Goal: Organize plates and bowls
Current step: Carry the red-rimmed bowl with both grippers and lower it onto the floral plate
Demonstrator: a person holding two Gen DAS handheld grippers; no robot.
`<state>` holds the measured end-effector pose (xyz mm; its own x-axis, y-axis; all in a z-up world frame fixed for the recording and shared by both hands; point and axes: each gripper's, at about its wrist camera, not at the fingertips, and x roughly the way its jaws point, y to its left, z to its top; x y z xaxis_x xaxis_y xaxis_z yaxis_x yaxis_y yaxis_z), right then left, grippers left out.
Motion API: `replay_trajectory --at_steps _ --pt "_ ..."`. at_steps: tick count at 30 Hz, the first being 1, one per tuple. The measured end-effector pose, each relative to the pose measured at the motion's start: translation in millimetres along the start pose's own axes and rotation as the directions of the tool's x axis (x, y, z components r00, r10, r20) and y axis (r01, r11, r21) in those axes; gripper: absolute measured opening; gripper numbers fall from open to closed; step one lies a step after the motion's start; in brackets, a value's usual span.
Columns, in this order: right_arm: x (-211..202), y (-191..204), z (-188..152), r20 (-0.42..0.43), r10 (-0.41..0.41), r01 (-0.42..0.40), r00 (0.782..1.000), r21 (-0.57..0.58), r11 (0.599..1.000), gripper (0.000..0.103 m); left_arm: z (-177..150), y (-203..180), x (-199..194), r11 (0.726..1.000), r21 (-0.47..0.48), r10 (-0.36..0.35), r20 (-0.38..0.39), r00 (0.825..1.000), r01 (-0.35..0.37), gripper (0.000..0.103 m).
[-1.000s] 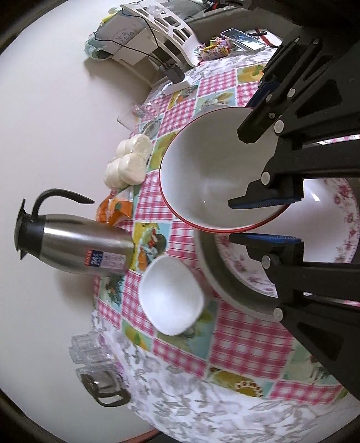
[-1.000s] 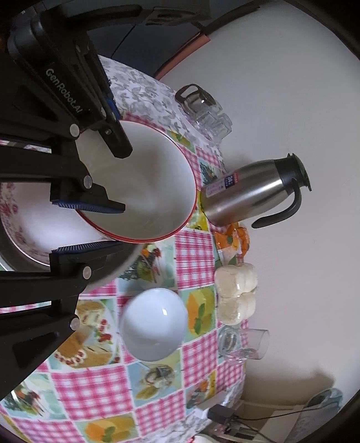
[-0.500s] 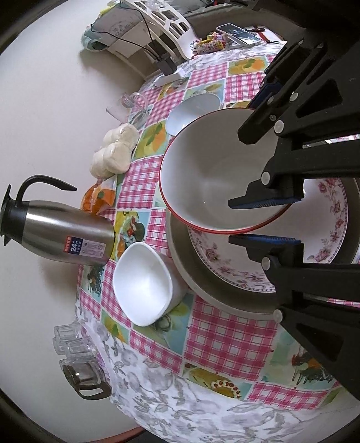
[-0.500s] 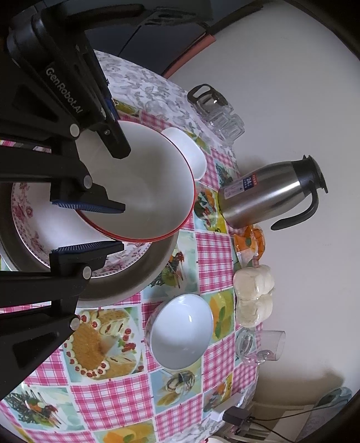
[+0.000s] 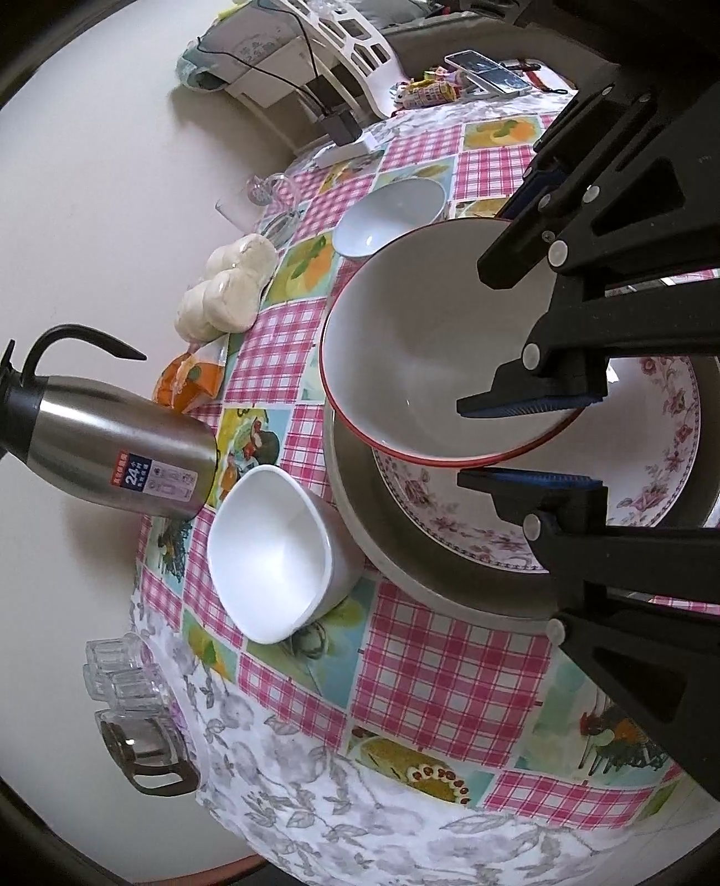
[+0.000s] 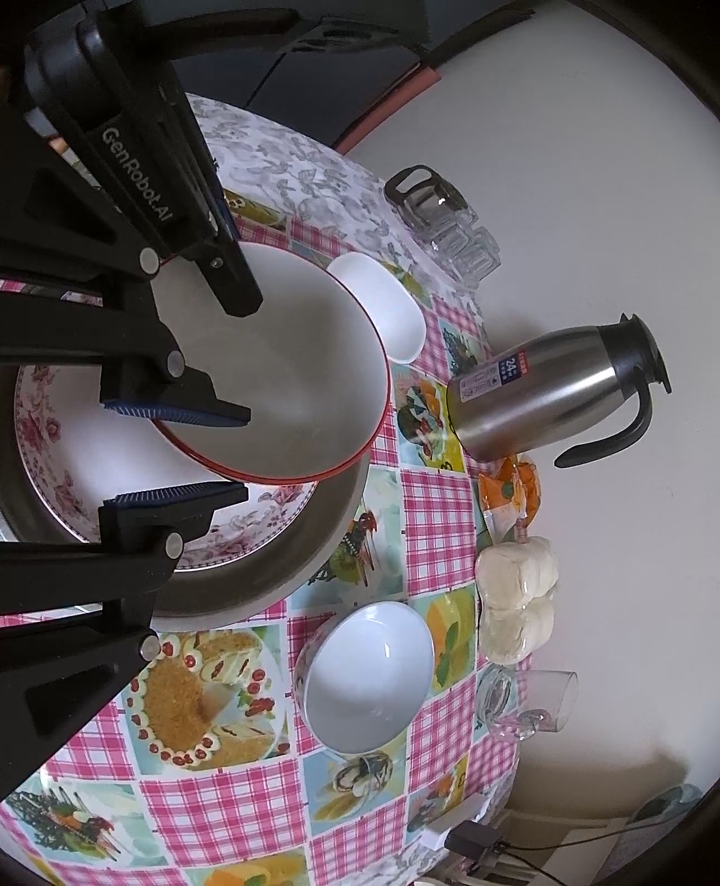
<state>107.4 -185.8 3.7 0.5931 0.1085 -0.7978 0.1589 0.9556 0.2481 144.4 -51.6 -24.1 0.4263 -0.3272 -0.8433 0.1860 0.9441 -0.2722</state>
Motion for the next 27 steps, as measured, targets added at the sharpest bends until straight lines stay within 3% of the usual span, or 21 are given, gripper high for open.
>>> replay_trajectory --at_steps 27 --pt "19.0 -3.2 -1.8 -0.044 -0.009 0.011 0.999 0.026 1.000 0.022 0.8 4.4 11.3 1.000 -0.017 0.010 -0.043 0.999 -0.011 0.017"
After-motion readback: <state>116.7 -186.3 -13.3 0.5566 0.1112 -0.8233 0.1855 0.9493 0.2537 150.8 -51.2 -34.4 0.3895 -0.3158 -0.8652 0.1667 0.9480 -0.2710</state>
